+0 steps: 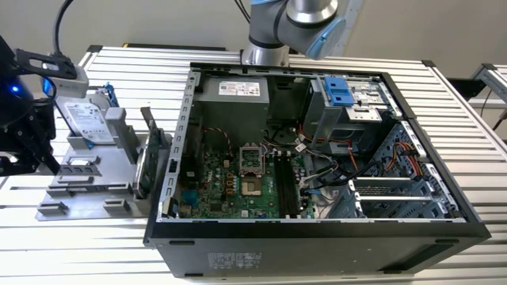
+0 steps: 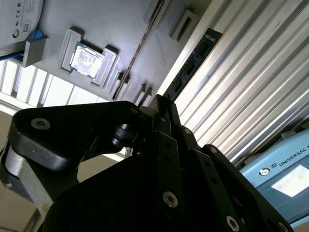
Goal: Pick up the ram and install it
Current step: 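Pick up the ram and move it above insertion slot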
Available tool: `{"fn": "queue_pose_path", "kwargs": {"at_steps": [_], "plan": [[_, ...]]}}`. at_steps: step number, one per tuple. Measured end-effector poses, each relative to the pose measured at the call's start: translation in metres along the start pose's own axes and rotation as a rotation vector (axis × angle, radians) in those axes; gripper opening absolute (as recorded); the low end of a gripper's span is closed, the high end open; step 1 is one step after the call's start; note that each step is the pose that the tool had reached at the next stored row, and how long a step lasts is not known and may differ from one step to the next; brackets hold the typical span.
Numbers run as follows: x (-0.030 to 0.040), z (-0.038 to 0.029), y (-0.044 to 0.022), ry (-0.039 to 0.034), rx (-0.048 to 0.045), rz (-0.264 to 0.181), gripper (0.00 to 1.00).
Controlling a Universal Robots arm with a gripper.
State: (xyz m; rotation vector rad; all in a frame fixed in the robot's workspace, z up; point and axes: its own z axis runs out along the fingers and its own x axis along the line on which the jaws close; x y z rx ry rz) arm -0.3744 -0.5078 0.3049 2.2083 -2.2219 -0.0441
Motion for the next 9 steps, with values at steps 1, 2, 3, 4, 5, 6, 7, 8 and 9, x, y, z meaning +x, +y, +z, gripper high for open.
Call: {"fn": "queue_pose_path", "kwargs": {"at_steps": [1, 2, 3, 4, 5, 6, 7, 8, 9], "plan": [[0.0, -0.0002, 0.0, 0.0, 0.0, 0.0, 0.0], [0.0, -0.0004, 0.0, 0.0, 0.0, 0.0, 0.0], [0.0, -0.0007, 0.0, 0.0, 0.0, 0.0, 0.0], [0.0, -0.0009, 0.0, 0.0, 0.0001, 0.0, 0.0], [0.0, -0.0012, 0.0, 0.0, 0.0, 0.001, 0.0], [0.0, -0.0016, 0.0, 0.0, -0.0001, 0.001, 0.0], [0.0, -0.0022, 0.0, 0.0002, -0.0002, 0.001, 0.0], [0.0, -0.0029, 0.0001, 0.0002, -0.0002, 0.001, 0.0], [0.0, -0.0034, 0.0001, 0.0, 0.0, 0.001, 0.0]]}}
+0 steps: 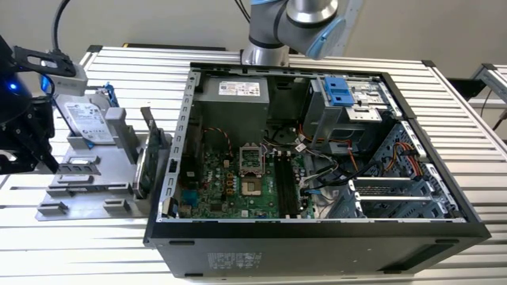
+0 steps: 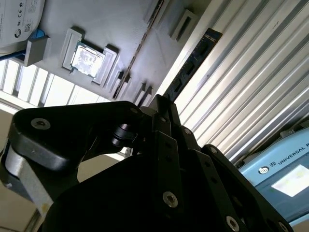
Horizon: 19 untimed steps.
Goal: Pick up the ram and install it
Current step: 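Pick up the ram and move it above insertion slot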
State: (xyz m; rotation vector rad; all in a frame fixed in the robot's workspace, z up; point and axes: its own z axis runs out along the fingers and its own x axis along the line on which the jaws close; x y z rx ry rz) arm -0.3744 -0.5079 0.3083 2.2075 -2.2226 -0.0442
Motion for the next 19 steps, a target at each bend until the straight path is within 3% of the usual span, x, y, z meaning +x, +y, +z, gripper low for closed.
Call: {"fn": "queue_pose_path", "kwargs": {"at_steps": [19], "plan": [[-0.0002, -0.0134, 0.0004, -0.0001, 0.0001, 0.004, 0.0]]}}
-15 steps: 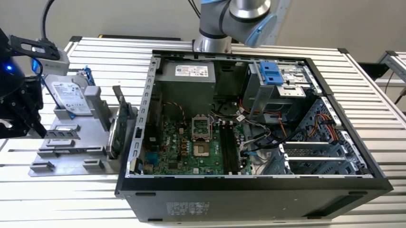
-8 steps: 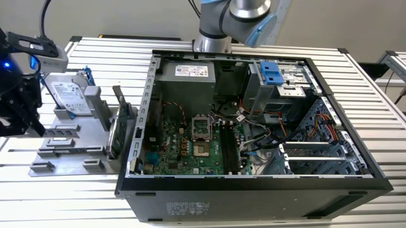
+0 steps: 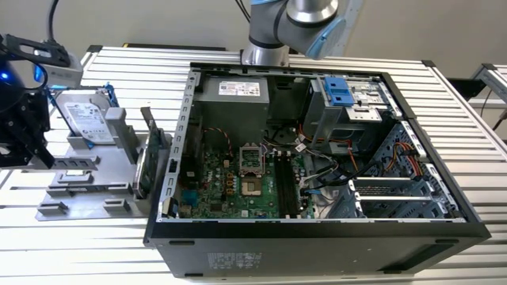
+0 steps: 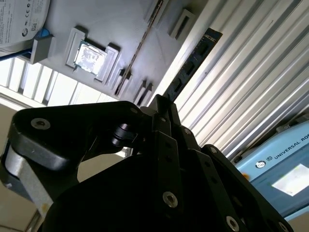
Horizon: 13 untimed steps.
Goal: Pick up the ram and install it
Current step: 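Pick up the ram and move it above insertion slot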
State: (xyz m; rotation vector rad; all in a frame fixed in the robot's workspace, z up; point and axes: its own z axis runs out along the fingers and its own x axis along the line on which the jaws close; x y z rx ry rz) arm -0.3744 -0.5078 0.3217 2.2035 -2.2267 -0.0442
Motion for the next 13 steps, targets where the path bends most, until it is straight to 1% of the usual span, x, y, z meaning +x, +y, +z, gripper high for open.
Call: {"fn": "queue_pose_path", "kwargs": {"at_steps": [13], "plan": [[-0.0001, -0.0115, 0.0003, -0.0001, 0.0001, 0.001, 0.0]]}}
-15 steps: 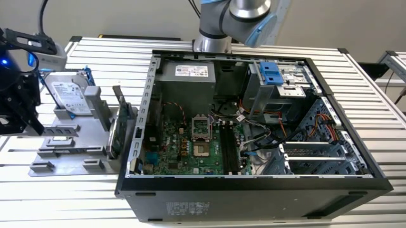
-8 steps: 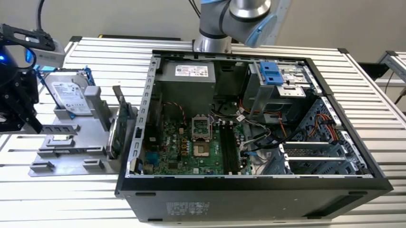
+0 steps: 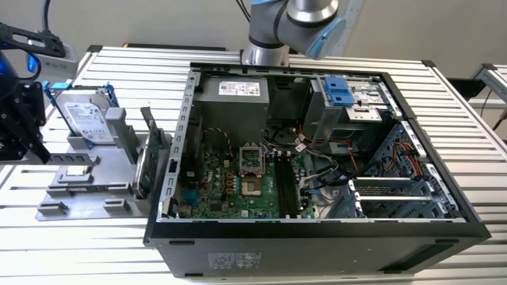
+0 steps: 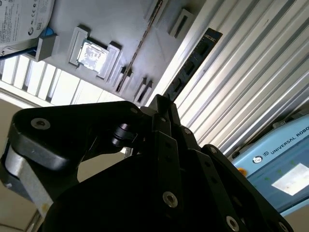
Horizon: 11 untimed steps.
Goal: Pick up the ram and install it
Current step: 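Pick up the ram and move it above insertion slot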
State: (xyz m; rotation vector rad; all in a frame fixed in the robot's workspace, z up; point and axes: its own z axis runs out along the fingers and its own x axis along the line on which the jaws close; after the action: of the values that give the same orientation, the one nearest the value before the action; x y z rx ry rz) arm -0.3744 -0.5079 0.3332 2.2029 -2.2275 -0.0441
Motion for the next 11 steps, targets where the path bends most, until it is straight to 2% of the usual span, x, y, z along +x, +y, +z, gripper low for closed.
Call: {"fn": "queue_pose_path", "kwargs": {"at_steps": [11], "plan": [[-0.0001, -0.0084, 0.0002, 0.0, 0.0, 0.001, 0.0]]}}
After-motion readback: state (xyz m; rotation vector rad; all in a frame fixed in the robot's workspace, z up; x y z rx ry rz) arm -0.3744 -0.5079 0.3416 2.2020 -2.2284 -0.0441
